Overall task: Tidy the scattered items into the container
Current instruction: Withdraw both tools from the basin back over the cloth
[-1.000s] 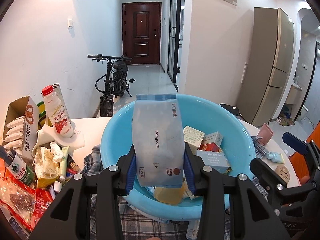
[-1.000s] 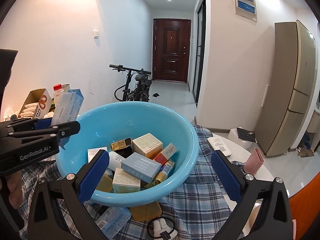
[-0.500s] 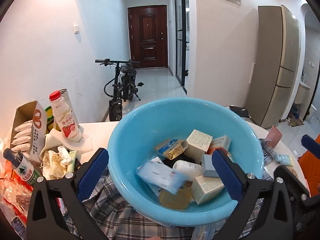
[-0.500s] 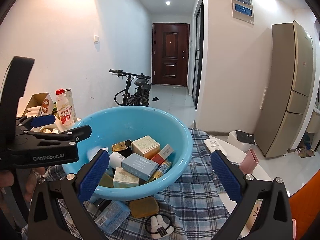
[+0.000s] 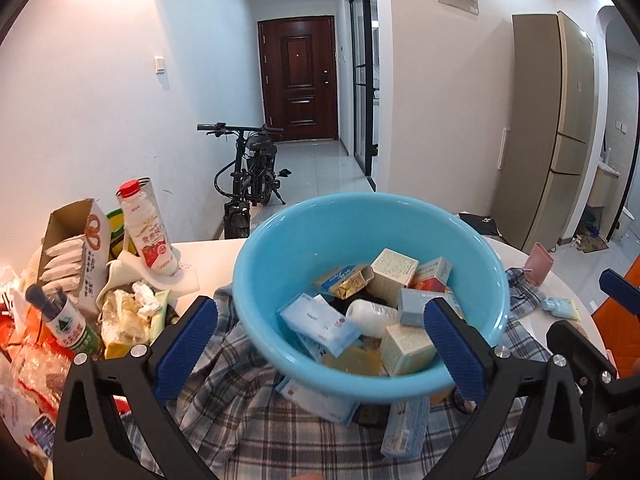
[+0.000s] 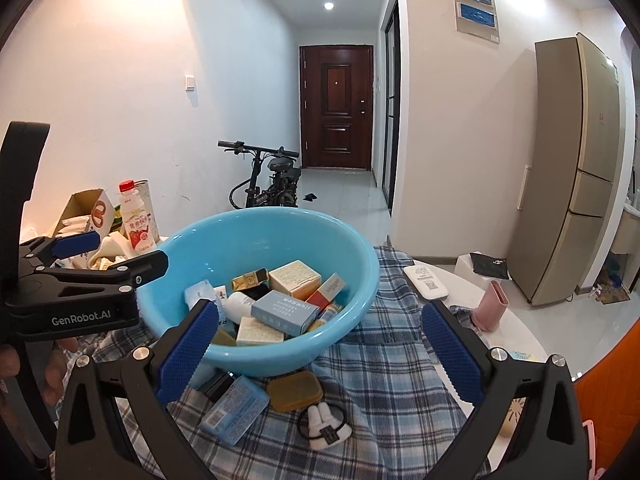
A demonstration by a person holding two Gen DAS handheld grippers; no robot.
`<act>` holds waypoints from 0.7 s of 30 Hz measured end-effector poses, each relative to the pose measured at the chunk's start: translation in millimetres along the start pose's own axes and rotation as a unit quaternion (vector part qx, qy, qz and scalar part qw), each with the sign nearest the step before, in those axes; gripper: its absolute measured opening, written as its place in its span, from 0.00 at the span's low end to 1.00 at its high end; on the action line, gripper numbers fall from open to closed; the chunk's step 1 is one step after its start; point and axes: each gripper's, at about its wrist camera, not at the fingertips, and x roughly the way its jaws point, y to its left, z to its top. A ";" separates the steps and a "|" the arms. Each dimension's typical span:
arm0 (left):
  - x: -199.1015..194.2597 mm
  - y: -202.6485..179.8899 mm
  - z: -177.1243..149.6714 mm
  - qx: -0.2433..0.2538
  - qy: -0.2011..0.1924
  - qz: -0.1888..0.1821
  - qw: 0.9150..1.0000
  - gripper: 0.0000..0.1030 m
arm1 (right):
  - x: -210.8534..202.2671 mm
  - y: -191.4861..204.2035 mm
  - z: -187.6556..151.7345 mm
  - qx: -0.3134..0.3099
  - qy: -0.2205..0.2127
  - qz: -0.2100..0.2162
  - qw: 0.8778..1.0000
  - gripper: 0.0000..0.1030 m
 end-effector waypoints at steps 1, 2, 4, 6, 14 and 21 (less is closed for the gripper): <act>-5.2 0.6 -2.1 -0.001 -0.002 -0.001 1.000 0.99 | -5.2 1.4 -1.1 -0.001 -0.003 -0.001 1.000 1.00; -11.1 1.4 -4.7 -0.002 -0.004 -0.001 1.000 1.00 | -9.5 3.0 -1.9 -0.001 -0.004 -0.002 1.000 1.00; -22.3 3.3 -10.1 -0.002 -0.010 0.001 1.000 1.00 | -18.5 6.4 -3.9 -0.001 -0.007 -0.001 1.000 1.00; -32.8 6.2 -16.9 -0.006 -0.016 0.005 1.000 1.00 | -28.1 9.4 -7.0 -0.001 -0.011 0.000 1.000 1.00; -66.7 17.0 -54.6 -0.020 -0.016 0.005 1.000 1.00 | -60.5 25.0 -26.6 -0.005 -0.016 0.007 1.000 1.00; -90.5 17.5 -92.6 -0.020 -0.012 0.004 1.000 1.00 | -80.7 39.1 -54.2 -0.008 -0.006 0.011 1.000 1.00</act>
